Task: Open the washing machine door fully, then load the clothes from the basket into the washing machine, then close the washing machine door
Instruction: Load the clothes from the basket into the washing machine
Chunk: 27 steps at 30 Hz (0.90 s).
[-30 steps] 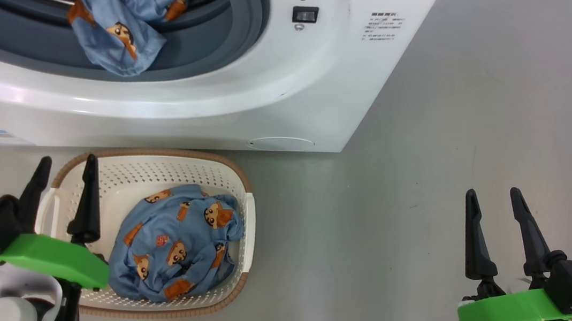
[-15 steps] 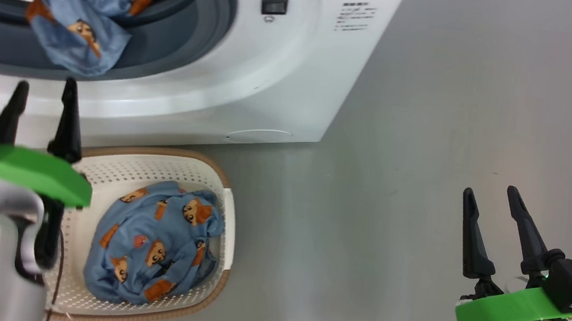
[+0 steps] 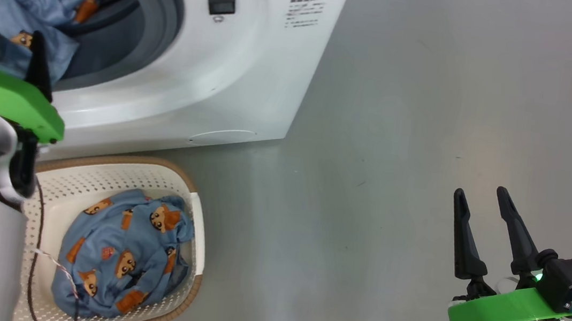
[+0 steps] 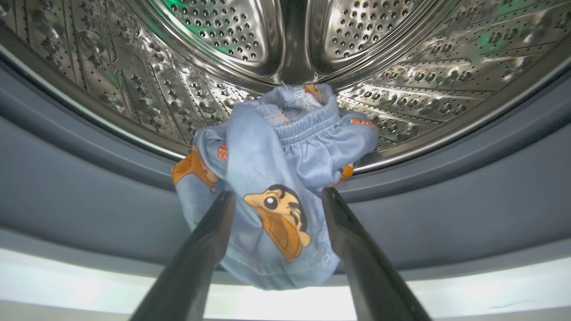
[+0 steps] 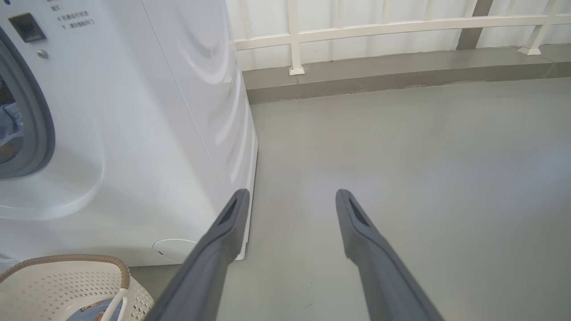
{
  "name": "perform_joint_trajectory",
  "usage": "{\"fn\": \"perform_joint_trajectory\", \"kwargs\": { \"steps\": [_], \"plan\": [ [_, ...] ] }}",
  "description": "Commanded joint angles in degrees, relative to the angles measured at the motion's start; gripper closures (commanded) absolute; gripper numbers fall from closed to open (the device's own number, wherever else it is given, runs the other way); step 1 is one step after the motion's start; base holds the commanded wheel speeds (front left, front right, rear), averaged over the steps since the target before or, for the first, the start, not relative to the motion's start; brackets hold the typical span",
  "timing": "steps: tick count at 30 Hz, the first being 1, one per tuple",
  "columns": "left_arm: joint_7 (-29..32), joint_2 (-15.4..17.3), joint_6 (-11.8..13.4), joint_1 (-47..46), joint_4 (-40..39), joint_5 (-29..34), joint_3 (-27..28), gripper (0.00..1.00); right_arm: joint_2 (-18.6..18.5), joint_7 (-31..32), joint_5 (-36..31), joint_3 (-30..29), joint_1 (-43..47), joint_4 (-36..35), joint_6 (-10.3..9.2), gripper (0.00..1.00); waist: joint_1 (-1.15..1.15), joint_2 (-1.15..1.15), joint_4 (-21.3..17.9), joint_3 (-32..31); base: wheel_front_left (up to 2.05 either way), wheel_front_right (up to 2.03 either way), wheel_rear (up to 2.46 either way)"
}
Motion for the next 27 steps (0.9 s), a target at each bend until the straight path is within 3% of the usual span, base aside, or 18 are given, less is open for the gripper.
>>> {"fn": "perform_joint_trajectory", "kwargs": {
  "steps": [1,13,27],
  "plan": [
    [-0.26,3.11,0.60,-2.34,1.16,-0.40,2.06,0.00,-0.39,-0.27,0.37,1.52,0.20,-1.11,0.09,0.00,0.00,0.00,-0.84,0.08,0.00,0.00,0.00],
    [-2.82,4.18,-0.40,-10.71,14.76,-1.19,2.00,0.00,-0.39,-0.27,-0.59,1.71,0.85,-1.37,0.09,0.00,0.00,0.00,-2.52,0.67,0.00,0.00,0.00],
    [-6.75,5.82,0.13,-19.45,28.36,0.71,-0.28,0.00,-0.39,-0.27,-1.90,2.54,1.21,-1.83,0.09,0.00,0.00,0.00,-5.12,2.55,0.00,0.00,0.00]
  ]
}}
